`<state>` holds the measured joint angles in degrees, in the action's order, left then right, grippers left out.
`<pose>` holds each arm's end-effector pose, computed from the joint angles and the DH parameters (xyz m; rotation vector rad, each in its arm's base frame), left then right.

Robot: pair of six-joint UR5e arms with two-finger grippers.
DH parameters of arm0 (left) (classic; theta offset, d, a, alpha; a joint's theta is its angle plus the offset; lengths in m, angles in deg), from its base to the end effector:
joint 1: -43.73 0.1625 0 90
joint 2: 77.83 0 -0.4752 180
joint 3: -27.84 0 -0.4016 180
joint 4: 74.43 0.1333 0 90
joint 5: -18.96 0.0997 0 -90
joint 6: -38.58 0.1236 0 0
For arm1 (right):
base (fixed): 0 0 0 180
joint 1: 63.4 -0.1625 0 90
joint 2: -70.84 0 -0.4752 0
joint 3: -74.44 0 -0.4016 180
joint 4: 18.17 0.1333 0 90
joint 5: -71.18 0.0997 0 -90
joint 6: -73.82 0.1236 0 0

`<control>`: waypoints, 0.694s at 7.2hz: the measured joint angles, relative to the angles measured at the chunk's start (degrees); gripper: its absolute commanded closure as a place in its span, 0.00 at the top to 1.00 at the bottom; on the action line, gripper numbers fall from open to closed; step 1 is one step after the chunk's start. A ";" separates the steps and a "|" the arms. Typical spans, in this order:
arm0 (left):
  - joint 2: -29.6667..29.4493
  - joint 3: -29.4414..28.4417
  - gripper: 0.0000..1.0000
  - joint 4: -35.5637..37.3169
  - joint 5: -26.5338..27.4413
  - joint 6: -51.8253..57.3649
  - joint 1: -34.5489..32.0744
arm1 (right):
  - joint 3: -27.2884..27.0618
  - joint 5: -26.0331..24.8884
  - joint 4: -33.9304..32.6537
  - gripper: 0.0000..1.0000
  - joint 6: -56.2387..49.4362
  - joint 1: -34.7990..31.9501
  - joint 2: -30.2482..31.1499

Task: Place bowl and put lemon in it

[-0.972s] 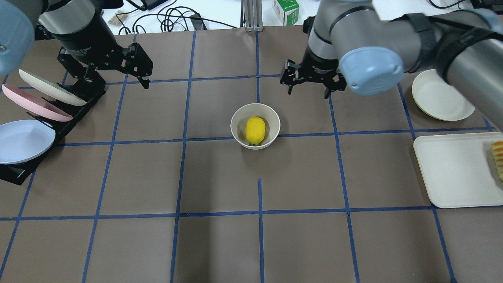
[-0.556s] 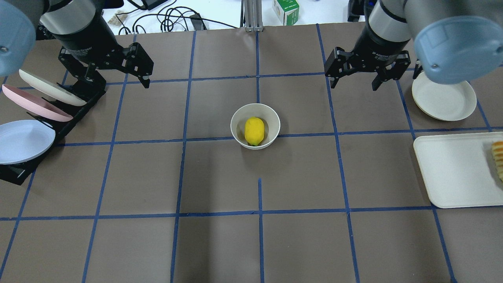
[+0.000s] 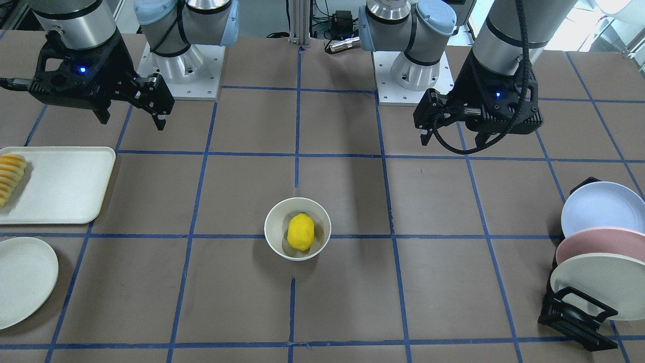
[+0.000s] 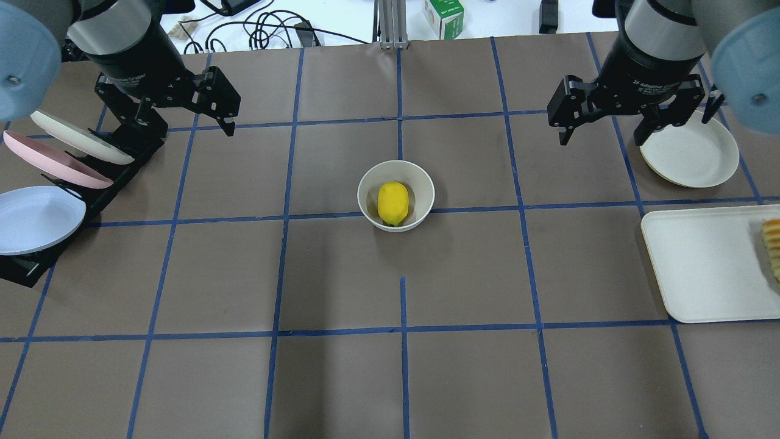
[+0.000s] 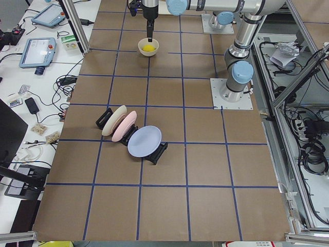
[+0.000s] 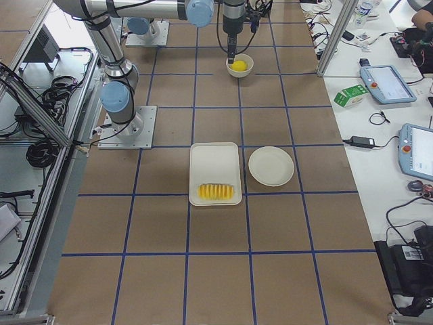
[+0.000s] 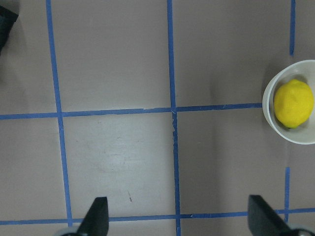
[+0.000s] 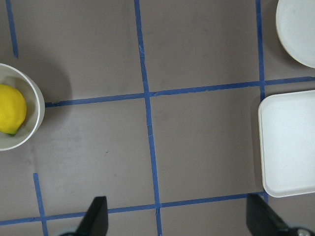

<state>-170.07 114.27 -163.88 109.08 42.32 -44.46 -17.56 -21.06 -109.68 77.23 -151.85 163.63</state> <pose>-0.1164 -0.5277 0.5264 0.0528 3.1370 -0.0513 0.1154 -0.4863 0.5233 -0.1355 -3.0996 0.0633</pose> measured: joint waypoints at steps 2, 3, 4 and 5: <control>0.10 0.09 1.00 0.17 0.08 -0.17 0.07 | 0.21 -0.10 0.12 1.00 0.01 -0.07 0.31; 0.14 0.10 1.00 0.17 0.21 -0.35 0.03 | 0.12 -0.03 0.19 1.00 0.01 -0.09 0.38; 0.16 0.13 1.00 0.16 0.35 -0.44 0.00 | -0.08 0.08 0.29 1.00 0.03 -0.09 0.43; 0.17 0.12 1.00 0.16 0.46 -0.47 0.03 | -0.20 0.21 1.20 1.00 0.07 -0.07 0.45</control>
